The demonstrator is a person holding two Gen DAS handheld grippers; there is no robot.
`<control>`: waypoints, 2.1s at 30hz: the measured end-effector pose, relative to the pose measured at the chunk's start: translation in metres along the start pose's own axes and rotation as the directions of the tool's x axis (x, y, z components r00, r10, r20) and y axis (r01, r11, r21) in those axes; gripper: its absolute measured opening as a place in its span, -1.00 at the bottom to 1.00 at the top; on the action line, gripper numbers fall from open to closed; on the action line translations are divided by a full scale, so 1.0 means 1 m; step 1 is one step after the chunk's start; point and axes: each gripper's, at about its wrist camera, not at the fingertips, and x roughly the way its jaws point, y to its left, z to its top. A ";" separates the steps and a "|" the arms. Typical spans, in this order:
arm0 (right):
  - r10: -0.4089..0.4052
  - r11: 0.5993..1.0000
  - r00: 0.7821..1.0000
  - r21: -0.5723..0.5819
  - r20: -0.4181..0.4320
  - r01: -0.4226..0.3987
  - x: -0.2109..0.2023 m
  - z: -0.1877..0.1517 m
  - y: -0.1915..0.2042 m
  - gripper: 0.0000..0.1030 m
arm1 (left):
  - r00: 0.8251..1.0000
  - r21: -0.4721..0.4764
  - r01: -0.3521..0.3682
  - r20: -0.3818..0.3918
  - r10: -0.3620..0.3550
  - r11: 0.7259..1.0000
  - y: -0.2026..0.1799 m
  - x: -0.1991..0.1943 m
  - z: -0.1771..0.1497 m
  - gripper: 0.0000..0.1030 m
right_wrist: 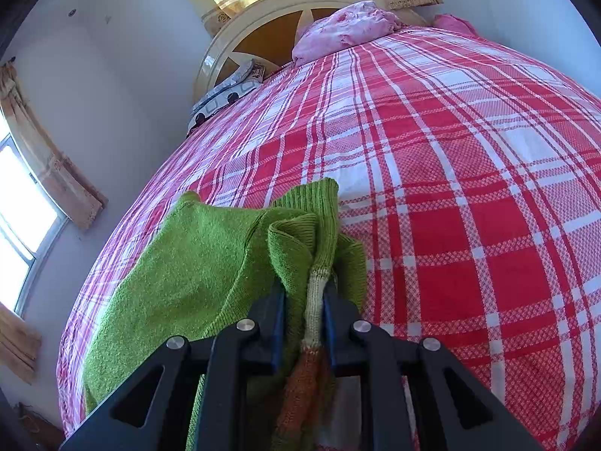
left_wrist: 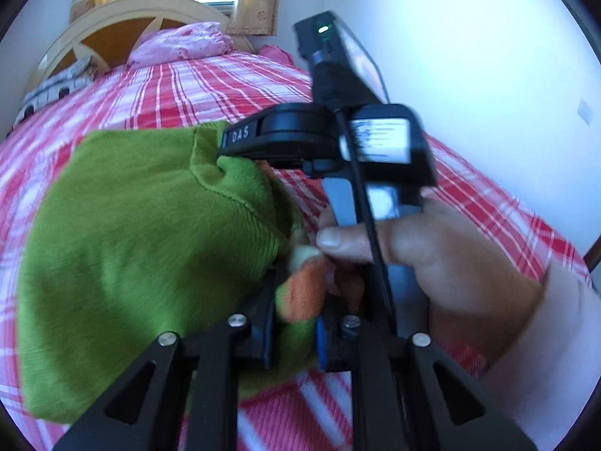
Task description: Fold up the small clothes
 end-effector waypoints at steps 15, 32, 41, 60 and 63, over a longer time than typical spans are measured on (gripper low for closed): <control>-0.274 0.962 0.957 0.029 0.097 0.273 -0.115 -0.050 0.008 -0.22 | 0.999 -0.156 -0.023 0.020 0.027 0.987 0.079 -0.058 -0.025 -0.43; -0.276 0.946 0.961 -0.175 0.007 0.272 -0.090 -0.113 0.084 -0.66 | 0.951 -0.163 -0.309 -0.070 0.301 0.937 0.110 -0.030 -0.032 0.35; -0.259 0.940 0.966 -0.225 0.012 0.255 -0.133 -0.130 0.094 -0.66 | 0.944 -0.126 -0.330 -0.048 0.326 0.936 0.114 -0.039 -0.036 0.61; -0.232 0.944 0.971 -0.229 0.052 0.238 -0.083 -0.106 0.108 -0.63 | 0.967 -0.251 -0.256 -0.074 0.245 0.934 0.144 -0.032 -0.047 0.86; -0.239 0.959 0.971 -0.152 0.026 0.240 -0.085 -0.101 0.084 -0.64 | 0.971 -0.248 -0.238 -0.085 0.224 0.939 0.145 -0.028 -0.048 0.93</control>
